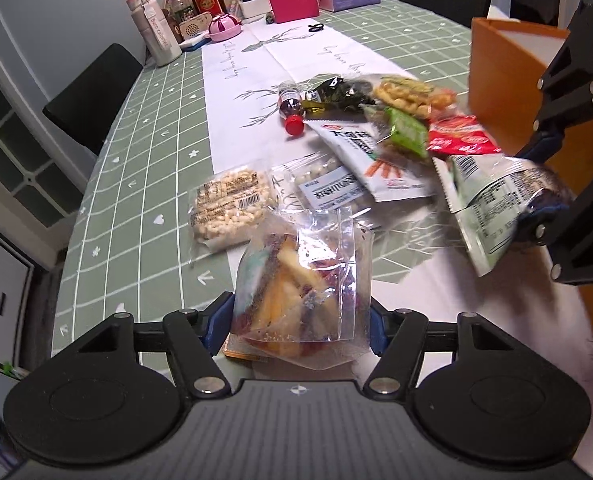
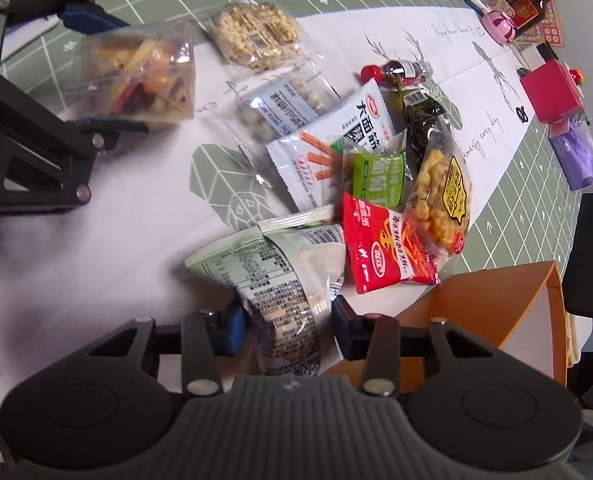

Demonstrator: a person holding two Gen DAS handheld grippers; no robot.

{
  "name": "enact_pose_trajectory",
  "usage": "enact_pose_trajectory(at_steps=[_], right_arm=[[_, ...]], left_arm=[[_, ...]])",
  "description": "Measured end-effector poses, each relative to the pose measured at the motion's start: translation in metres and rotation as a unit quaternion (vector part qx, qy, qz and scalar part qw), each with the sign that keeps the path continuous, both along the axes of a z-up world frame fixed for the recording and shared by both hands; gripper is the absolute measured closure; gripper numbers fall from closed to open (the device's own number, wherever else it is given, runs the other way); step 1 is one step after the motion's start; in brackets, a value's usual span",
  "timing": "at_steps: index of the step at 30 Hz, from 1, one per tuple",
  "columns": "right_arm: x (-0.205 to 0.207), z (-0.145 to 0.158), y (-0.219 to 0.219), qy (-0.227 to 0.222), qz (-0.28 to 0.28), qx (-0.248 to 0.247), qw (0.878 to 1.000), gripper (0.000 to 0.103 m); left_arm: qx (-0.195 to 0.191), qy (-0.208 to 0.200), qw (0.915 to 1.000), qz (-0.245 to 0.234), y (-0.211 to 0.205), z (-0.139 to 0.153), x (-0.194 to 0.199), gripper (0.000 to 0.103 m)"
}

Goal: Organize snacks
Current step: 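Lift both held bags and carry them over the orange box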

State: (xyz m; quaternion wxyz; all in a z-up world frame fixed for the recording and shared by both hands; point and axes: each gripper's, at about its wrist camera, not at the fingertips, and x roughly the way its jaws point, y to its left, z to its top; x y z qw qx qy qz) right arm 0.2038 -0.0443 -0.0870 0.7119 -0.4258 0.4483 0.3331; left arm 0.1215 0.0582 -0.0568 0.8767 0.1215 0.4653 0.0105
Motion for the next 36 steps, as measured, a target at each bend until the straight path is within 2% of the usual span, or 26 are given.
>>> enact_pose_trajectory(at_steps=[8, 16, 21, 29, 36], right_arm=[[-0.031, 0.04, -0.014, -0.006, 0.003, 0.055, 0.998, 0.063], [-0.06, 0.082, -0.043, -0.052, 0.002, 0.087, 0.995, 0.062], [-0.069, 0.102, -0.072, -0.077, -0.013, 0.091, 0.993, 0.062], [-0.067, 0.099, -0.126, -0.09, -0.052, 0.061, 0.993, 0.062], [-0.051, 0.08, -0.169, -0.061, -0.084, 0.044, 0.994, 0.062]], left_arm=[[-0.067, 0.012, 0.9976, 0.007, 0.005, 0.028, -0.022, 0.029], [-0.064, -0.024, 0.9976, 0.01, -0.004, 0.067, -0.048, 0.029], [-0.073, -0.059, 0.9955, -0.014, -0.027, 0.092, -0.059, 0.029], [-0.076, -0.08, 0.9901, -0.087, -0.082, 0.112, -0.056, 0.029], [-0.082, -0.071, 0.981, -0.161, -0.123, 0.113, -0.041, 0.029]])
